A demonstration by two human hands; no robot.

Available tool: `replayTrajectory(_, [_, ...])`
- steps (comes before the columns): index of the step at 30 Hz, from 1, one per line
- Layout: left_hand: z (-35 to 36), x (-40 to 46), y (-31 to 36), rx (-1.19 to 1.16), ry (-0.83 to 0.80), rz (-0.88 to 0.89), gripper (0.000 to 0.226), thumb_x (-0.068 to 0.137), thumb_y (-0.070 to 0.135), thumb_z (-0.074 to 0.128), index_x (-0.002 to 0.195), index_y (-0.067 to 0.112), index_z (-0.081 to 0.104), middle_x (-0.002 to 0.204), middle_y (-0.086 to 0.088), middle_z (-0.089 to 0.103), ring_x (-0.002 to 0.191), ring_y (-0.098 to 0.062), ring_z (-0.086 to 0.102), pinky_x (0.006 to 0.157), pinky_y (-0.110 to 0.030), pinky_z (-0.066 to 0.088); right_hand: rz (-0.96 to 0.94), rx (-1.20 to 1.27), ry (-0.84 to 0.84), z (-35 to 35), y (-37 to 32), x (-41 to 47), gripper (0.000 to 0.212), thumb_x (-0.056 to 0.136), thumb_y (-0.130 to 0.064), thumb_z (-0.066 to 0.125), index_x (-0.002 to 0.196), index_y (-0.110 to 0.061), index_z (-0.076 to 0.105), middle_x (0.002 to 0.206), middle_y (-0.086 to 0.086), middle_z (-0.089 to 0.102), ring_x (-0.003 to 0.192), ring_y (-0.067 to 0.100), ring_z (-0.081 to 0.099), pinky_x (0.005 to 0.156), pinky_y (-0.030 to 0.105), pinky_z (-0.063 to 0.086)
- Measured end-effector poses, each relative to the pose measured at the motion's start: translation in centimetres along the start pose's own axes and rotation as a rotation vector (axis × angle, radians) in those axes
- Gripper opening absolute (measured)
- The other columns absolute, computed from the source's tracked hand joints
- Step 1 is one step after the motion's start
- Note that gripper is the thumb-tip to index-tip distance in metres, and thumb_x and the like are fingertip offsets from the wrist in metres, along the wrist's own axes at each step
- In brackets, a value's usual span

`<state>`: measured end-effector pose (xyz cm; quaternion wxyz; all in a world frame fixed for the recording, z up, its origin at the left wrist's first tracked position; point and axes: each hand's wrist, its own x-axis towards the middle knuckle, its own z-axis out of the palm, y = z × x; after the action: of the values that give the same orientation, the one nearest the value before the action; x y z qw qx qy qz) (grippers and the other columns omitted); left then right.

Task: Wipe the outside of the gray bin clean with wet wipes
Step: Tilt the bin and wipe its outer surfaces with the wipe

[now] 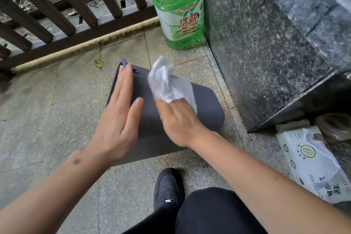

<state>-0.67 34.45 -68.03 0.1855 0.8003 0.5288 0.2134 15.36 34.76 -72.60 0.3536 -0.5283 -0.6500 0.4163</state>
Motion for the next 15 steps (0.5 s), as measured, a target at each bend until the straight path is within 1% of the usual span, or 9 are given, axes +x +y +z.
replayTrajectory(3, [0.1, 0.5, 0.0, -0.025, 0.018, -0.052, 0.069, 0.103, 0.044, 0.022, 0.161, 0.010, 0.007, 0.170, 0.001, 0.003, 0.156, -0.005, -0.003, 0.126, -0.027, 0.004, -0.102, 0.053, -0.035, 0.5, -1.7, -0.2, 0.046, 0.099, -0.026, 0.029, 0.054, -0.026, 0.035, 0.050, -0.008, 0.039, 0.060, 0.017, 0.042, 0.067, 0.027, 0.025])
replayTrajectory(6, [0.4, 0.5, 0.3, 0.001, 0.032, -0.042, 0.068, 0.103, 0.043, 0.022, 0.161, 0.011, 0.009, 0.170, 0.002, 0.004, 0.155, -0.003, -0.001, 0.126, -0.026, 0.005, -0.102, 0.119, -0.002, 0.4, -1.4, -0.7, 0.043, 0.100, -0.025, 0.033, 0.058, -0.026, 0.045, 0.054, -0.008, 0.046, 0.064, 0.014, 0.048, 0.069, 0.029, 0.034])
replayTrajectory(8, [0.5, 0.7, 0.4, 0.033, 0.024, -0.028, 0.067, 0.103, 0.043, 0.023, 0.161, 0.012, 0.010, 0.169, 0.005, 0.003, 0.155, -0.001, -0.001, 0.125, -0.023, 0.006, -0.124, 0.125, 0.006, 0.4, -0.6, -0.8, 0.039, 0.102, -0.024, 0.032, 0.085, -0.014, 0.066, 0.070, 0.000, 0.062, 0.077, 0.019, 0.058, 0.077, 0.035, 0.044])
replayTrajectory(9, [0.4, 0.8, 0.4, 0.043, 0.020, -0.025, 0.067, 0.103, 0.043, 0.024, 0.161, 0.013, 0.010, 0.169, 0.005, 0.004, 0.155, -0.001, -0.001, 0.124, -0.021, 0.006, -0.132, 0.106, 0.010, 0.4, 0.0, -0.7, 0.040, 0.103, -0.025, 0.031, 0.105, -0.008, 0.068, 0.084, 0.007, 0.069, 0.088, 0.022, 0.062, 0.086, 0.038, 0.047])
replayTrajectory(10, [0.2, 1.0, 0.2, 0.048, 0.019, -0.029, 0.067, 0.103, 0.043, 0.024, 0.161, 0.013, 0.011, 0.169, 0.005, 0.004, 0.154, 0.000, -0.001, 0.124, -0.018, 0.005, -0.133, 0.073, 0.023, 0.5, 0.9, -0.6, 0.042, 0.103, -0.027, 0.031, 0.111, -0.008, 0.067, 0.092, 0.010, 0.071, 0.095, 0.022, 0.062, 0.091, 0.038, 0.048])
replayTrajectory(11, [0.0, 1.0, 0.0, 0.048, 0.023, -0.039, 0.067, 0.102, 0.042, 0.025, 0.161, 0.013, 0.011, 0.169, 0.005, 0.005, 0.154, 0.000, -0.001, 0.123, -0.016, 0.004, -0.121, 0.051, 0.045, 0.4, 1.9, -0.5, 0.040, 0.101, -0.030, 0.030, 0.102, -0.016, 0.067, 0.087, 0.006, 0.069, 0.091, 0.017, 0.059, 0.085, 0.035, 0.045])
replayTrajectory(12, [-0.2, 0.9, -0.3, 0.044, 0.027, -0.053, 0.067, 0.102, 0.041, 0.025, 0.161, 0.013, 0.012, 0.169, 0.005, 0.006, 0.154, 0.000, 0.000, 0.122, -0.014, 0.003, -0.101, 0.026, 0.076, 0.3, 2.9, -0.6, 0.036, 0.098, -0.034, 0.029, 0.086, -0.025, 0.061, 0.075, -0.001, 0.062, 0.079, 0.010, 0.052, 0.077, 0.031, 0.039])
replayTrajectory(13, [-0.4, 0.8, -0.5, 0.039, 0.027, -0.061, 0.066, 0.102, 0.040, 0.025, 0.161, 0.013, 0.012, 0.169, 0.006, 0.006, 0.154, 0.000, 0.001, 0.121, -0.013, 0.003, -0.071, -0.011, 0.110, 0.1, 4.1, -0.7, 0.031, 0.096, -0.035, 0.028, 0.079, -0.028, 0.053, 0.069, -0.006, 0.053, 0.073, 0.008, 0.045, 0.073, 0.028, 0.034])
replayTrajectory(15, [-0.7, 0.3, -0.8, 0.034, 0.011, -0.048, 0.064, 0.103, 0.037, 0.025, 0.161, 0.013, 0.012, 0.169, 0.007, 0.005, 0.155, -0.001, 0.000, 0.120, -0.012, 0.003, 0.026, -0.049, 0.167, -0.4, 6.9, -1.4, 0.034, 0.094, -0.037, 0.027, 0.084, -0.023, 0.056, 0.071, -0.006, 0.052, 0.075, 0.010, 0.046, 0.073, 0.029, 0.034])
